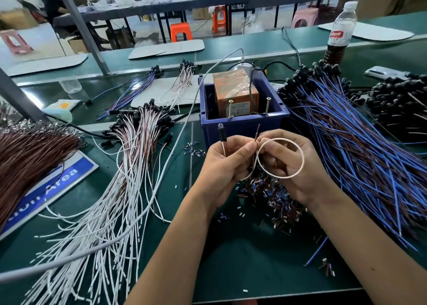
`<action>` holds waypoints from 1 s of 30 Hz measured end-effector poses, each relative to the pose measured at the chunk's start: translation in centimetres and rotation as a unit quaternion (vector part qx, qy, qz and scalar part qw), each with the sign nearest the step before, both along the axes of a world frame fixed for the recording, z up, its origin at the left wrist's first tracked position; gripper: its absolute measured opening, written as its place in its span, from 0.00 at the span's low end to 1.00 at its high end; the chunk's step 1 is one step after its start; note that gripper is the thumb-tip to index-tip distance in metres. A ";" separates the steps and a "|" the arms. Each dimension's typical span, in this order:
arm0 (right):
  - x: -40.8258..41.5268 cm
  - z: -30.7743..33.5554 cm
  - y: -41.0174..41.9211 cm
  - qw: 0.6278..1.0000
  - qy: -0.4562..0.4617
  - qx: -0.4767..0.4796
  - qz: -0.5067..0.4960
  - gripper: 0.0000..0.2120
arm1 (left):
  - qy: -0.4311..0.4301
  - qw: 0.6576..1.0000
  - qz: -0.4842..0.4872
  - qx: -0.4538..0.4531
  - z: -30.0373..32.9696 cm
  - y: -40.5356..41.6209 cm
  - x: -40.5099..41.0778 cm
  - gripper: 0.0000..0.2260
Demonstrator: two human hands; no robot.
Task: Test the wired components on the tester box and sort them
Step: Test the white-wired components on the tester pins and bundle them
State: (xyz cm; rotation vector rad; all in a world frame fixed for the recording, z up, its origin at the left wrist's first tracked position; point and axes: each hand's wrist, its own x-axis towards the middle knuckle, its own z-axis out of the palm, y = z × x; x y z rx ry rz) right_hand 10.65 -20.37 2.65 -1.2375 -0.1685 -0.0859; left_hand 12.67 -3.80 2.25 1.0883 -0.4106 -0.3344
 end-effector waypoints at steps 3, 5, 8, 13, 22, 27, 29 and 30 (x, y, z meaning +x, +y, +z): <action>0.4 0.0 -0.1 0.998 -0.035 -0.004 -0.047 0.04 | -0.070 0.992 0.095 0.050 0.1 -0.2 0.1 0.04; 0.9 0.4 -0.3 0.994 -0.066 0.001 -0.088 0.06 | -0.155 0.959 0.205 0.115 0.1 -0.3 0.3 0.03; 1.6 0.7 -0.4 0.970 -0.107 -0.068 -0.207 0.05 | -0.216 0.903 0.348 0.128 -0.1 -0.5 0.2 0.01; 2.6 1.1 0.3 0.883 -0.175 -0.212 -0.381 0.04 | -0.226 0.822 0.510 0.116 0.1 -0.4 1.0 0.02; 2.9 1.3 1.8 0.834 -0.204 -0.288 -0.423 0.06 | -0.248 0.780 0.544 0.182 0.4 -0.7 1.7 0.03; 2.8 1.0 2.0 0.847 -0.193 -0.268 -0.416 0.05 | -0.244 0.786 0.535 0.190 0.6 -0.9 1.6 0.03; 2.8 1.0 1.9 0.843 -0.192 -0.277 -0.420 0.05 | -0.241 0.790 0.531 0.191 0.7 -0.9 1.5 0.05; 2.9 1.0 1.9 0.841 -0.191 -0.281 -0.421 0.05 | -0.240 0.790 0.529 0.193 0.8 -1.0 1.5 0.08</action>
